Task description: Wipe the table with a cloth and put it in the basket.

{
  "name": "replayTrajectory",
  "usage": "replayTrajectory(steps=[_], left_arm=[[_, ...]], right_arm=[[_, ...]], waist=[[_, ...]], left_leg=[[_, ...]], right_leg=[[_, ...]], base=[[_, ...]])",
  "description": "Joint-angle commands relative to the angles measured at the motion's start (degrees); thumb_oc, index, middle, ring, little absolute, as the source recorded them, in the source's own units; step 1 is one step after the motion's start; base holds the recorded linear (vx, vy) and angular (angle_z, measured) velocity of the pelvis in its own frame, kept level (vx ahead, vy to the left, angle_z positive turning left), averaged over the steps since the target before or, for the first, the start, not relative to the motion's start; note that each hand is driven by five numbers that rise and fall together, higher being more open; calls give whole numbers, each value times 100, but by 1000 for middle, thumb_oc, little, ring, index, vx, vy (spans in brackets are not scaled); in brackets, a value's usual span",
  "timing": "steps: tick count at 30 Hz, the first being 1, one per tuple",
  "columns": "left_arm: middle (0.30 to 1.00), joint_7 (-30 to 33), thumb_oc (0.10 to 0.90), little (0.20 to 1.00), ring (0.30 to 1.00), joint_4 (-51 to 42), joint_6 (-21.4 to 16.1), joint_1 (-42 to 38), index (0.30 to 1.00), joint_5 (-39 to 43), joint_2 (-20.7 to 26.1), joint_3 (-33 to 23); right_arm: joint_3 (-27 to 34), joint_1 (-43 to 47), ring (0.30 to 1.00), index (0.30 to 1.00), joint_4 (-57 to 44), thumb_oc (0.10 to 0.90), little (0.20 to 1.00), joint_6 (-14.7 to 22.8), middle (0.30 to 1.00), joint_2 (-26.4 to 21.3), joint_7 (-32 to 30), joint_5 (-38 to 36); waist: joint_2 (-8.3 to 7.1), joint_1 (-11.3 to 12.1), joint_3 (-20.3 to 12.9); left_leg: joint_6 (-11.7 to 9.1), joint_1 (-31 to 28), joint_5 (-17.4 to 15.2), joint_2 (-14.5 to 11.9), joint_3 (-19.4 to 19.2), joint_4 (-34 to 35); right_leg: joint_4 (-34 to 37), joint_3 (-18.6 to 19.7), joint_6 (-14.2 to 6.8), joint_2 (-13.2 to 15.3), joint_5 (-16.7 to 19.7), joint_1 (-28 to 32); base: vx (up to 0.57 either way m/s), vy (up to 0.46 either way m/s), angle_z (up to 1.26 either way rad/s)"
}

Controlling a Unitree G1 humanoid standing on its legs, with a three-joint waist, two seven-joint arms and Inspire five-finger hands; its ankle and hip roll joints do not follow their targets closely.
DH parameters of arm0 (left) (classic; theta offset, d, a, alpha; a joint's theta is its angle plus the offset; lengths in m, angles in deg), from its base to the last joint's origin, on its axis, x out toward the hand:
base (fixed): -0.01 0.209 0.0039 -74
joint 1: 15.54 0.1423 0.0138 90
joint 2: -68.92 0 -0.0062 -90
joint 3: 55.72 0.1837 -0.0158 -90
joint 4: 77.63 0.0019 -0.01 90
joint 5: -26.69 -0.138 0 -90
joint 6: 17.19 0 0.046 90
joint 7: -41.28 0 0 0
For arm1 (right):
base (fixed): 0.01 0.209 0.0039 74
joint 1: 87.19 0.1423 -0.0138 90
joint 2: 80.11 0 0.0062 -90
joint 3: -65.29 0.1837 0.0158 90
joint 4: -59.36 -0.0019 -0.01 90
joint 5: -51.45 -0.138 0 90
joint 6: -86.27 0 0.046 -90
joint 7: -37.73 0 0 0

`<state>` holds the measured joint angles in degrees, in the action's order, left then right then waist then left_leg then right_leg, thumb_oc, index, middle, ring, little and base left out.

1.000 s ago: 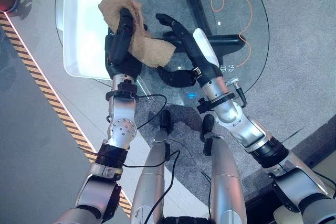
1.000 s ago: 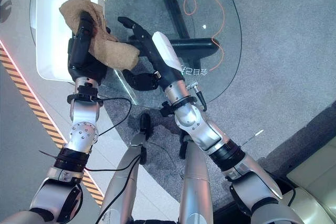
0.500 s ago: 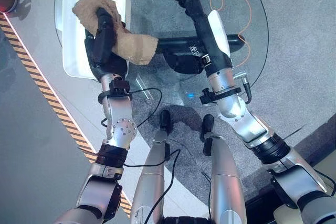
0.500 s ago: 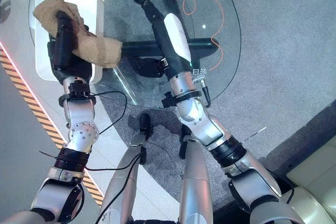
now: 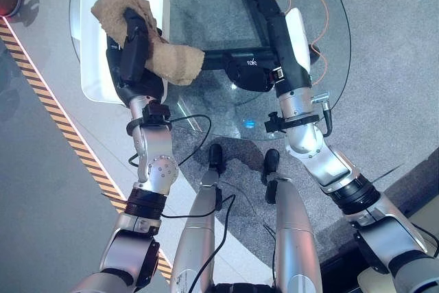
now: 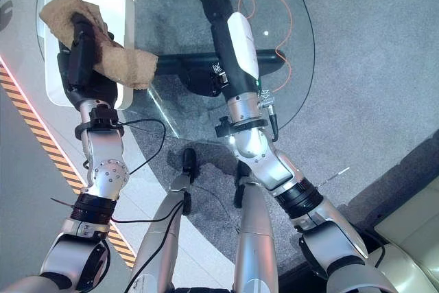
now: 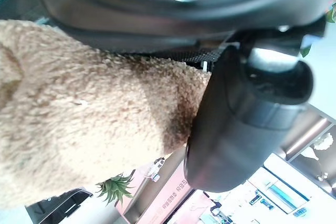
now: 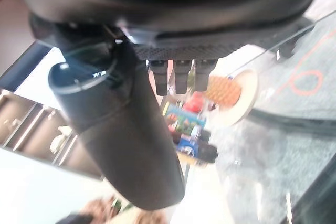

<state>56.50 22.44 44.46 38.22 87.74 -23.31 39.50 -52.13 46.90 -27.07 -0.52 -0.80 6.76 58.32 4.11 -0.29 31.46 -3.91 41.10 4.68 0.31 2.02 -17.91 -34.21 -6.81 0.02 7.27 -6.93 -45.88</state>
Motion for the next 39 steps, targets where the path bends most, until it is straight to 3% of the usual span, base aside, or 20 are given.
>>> replayTrajectory(steps=[1, 10, 19, 27, 39], left_arm=[[300, -90, 100, 200, 300, -566, -916, -827, 300, -827, 421, -507], [300, 311, 100, 200, 300, -50, -1091, -838, 300, -1172, 640, -705], [300, 727, 100, 200, 300, 477, -1141, -926, 300, -1586, 979, -769], [300, 1334, 100, 200, 300, 1291, -1077, -1413, 300, -1911, 1691, -619], [300, 1919, 100, 200, 300, 2365, -813, -2335, 300, -1775, 2557, -191]], right_arm=[[434, 361, 900, 900, -538, 800, 900, 641, 900, 169, -503, 432], [679, 67, 900, 900, 315, 800, 900, 764, 900, -114, -1190, 341], [946, -98, 900, 900, 1320, 800, 900, 1005, 900, -347, -1579, -287], [939, -127, 900, 900, 2832, 800, 900, 1448, 900, -569, -1756, -1390], [1101, -266, 900, 900, 4766, 800, 900, 2104, 900, -603, -1670, -2161]], waist=[[-31, 19, -167], [-18, -68, -167], [9, -120, -167], [20, -165, -167], [29, -274, -167]], left_leg=[[195, -174, -646, 323, -512, -322], [199, -181, -686, 309, -527, -347], [197, -159, -727, 273, -540, -351], [168, -149, -742, 207, -570, -343], [200, -85, -820, 124, -614, -433]], right_leg=[[570, -133, -102, -359, -79, 327], [551, -56, -108, -359, -101, 299], [537, -2, -114, -383, -118, 252], [562, 26, -102, -411, -132, 247], [515, 101, -79, -481, -156, 174]], base=[[0, 0, 0], [3, 14, -3], [0, 2, -1], [-4, 3, -5], [-2, 3, -2]])
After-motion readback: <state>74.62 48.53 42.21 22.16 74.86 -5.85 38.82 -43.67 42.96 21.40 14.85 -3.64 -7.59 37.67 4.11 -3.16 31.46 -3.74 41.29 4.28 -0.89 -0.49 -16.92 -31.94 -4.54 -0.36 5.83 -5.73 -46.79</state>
